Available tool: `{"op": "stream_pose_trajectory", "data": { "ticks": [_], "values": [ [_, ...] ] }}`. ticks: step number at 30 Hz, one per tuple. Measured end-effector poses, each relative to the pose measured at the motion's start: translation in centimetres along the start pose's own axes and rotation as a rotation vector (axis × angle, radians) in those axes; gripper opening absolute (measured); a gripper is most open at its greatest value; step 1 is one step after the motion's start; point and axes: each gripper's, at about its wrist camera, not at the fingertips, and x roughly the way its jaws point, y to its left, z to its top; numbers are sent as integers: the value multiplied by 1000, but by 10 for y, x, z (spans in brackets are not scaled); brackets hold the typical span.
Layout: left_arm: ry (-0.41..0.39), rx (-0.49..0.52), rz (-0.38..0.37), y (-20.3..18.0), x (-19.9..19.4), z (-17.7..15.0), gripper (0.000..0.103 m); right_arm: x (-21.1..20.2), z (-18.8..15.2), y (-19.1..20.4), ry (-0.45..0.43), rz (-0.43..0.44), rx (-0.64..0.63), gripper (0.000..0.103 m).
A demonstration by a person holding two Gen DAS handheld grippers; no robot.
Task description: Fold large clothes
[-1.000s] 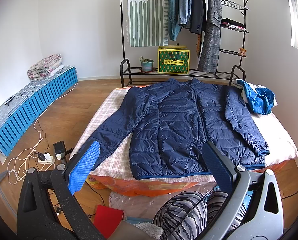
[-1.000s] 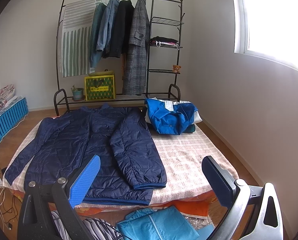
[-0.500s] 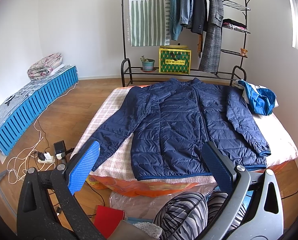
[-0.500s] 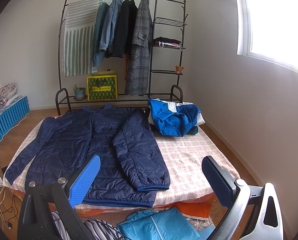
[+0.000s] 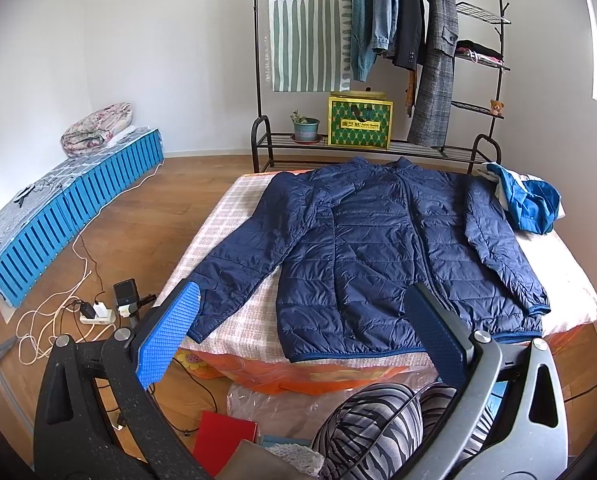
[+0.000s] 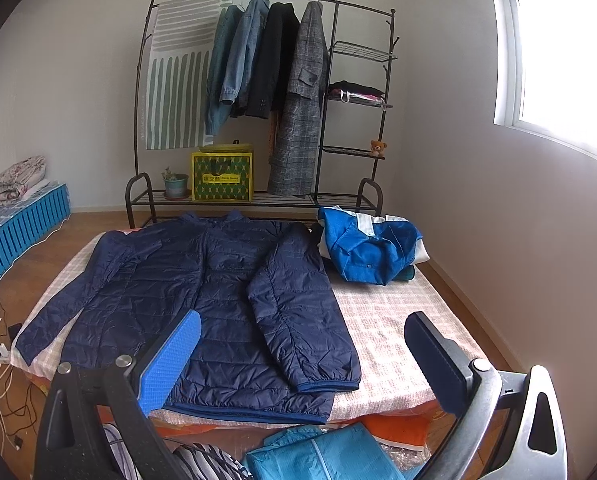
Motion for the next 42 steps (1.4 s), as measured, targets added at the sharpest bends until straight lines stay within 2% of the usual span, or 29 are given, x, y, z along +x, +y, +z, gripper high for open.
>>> {"op": "stream_pose_trajectory", "data": {
  "ticks": [7,12,17,21,24,26,30,32,36,42],
  "values": [
    [1,-15,24,18,6,-6,103,2,11,31,-15,47,-42,103],
    [0,-29,52,39,8,-10,103,4,22,69,-37,96,-100,103],
    [-13,-48,97,66,9,-11,103,17,33,114,-56,186,-165,101],
    [-24,-60,167,96,13,-10,103,32,41,156,-76,285,-234,95],
    [-17,-61,160,121,17,-11,103,44,45,190,-91,363,-286,95],
    [-19,-65,184,136,18,-11,103,52,46,214,-98,420,-323,92],
    [-44,-112,188,166,15,-15,103,70,47,272,-58,563,-403,80],
    [-61,-141,191,180,12,-15,103,80,45,298,-34,628,-433,80],
    [-60,-170,244,199,10,-13,103,107,38,350,41,737,-482,79],
    [-49,-225,333,228,6,-17,103,138,9,438,142,830,-650,76]
  ]
}}
